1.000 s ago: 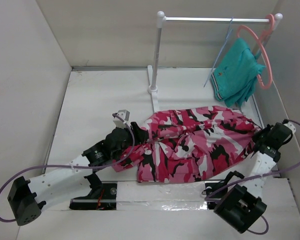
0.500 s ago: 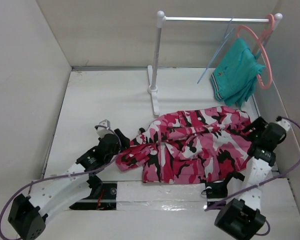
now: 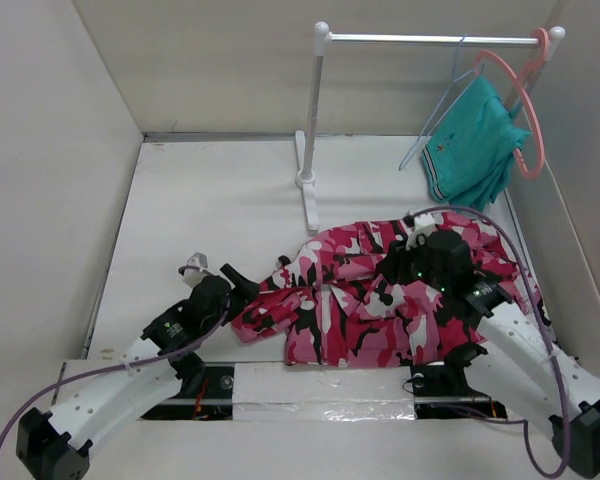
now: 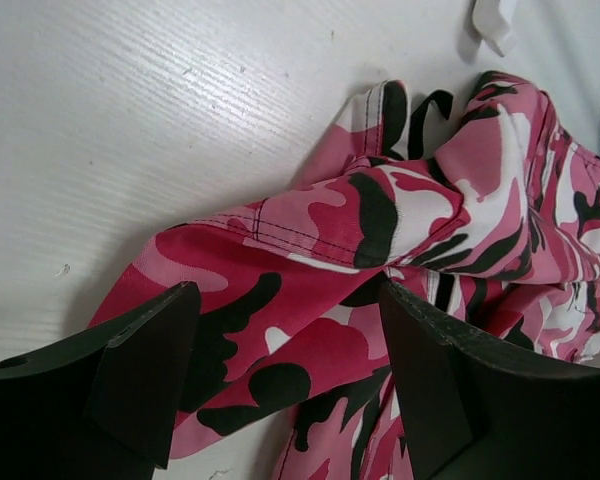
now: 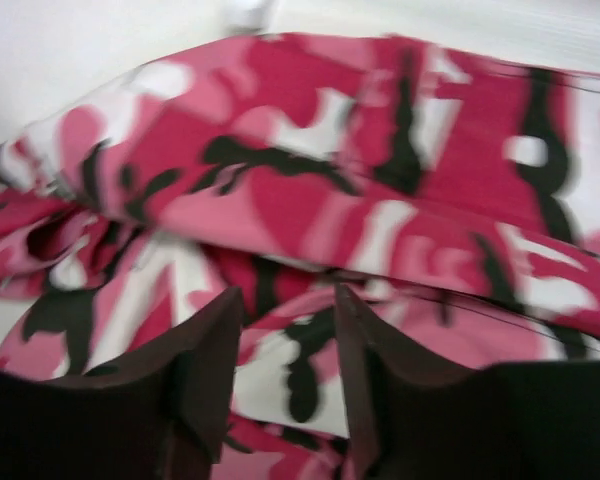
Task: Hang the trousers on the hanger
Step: Flatten out the trousers at the center of the board.
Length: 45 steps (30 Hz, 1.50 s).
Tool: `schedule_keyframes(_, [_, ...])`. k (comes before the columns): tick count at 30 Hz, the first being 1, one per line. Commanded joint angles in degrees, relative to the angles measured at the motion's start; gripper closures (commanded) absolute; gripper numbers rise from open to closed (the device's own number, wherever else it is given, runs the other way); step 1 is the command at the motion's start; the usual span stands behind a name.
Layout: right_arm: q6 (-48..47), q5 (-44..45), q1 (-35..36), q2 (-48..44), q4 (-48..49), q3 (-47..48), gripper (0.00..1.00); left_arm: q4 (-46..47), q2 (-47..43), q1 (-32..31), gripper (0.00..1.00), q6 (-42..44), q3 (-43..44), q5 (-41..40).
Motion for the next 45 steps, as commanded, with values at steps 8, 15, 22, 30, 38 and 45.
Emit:
schedule_keyframes(8, [0.5,12.2,22.7,8.2,6.0,5.8,0.34,9.3,9.9,0.8,0.25,-6.4,0.0,-1.1])
schedule_keyframes(15, [0.5,8.7,24.6,13.2,8.9,6.4,0.26,18.3,16.9,0.8,0.24,-7.4,-2.2,-2.6])
schedule_keyframes(22, [0.8,13.7,25.8,14.6,12.1,3.2,0.26,28.2,24.0,2.5,0.78,-1.9,0.8,-7.2])
schedule_keyframes(30, [4.2,15.6,19.4,16.2,16.7,-2.1,0.31,27.1,33.6,-0.3,1.00,22.8,35.1,-16.2])
schedule_keyframes(38, [4.3,15.7,17.8,8.3,14.8,-3.7,0.31,20.1,36.1,-11.8,1.00,30.4,46.0,-31.6])
schedule_keyframes(45, [3.2,13.4,15.2,4.6,11.8,-6.1,0.31,14.6,30.8,-15.6,1.00,10.7,24.5,-30.6])
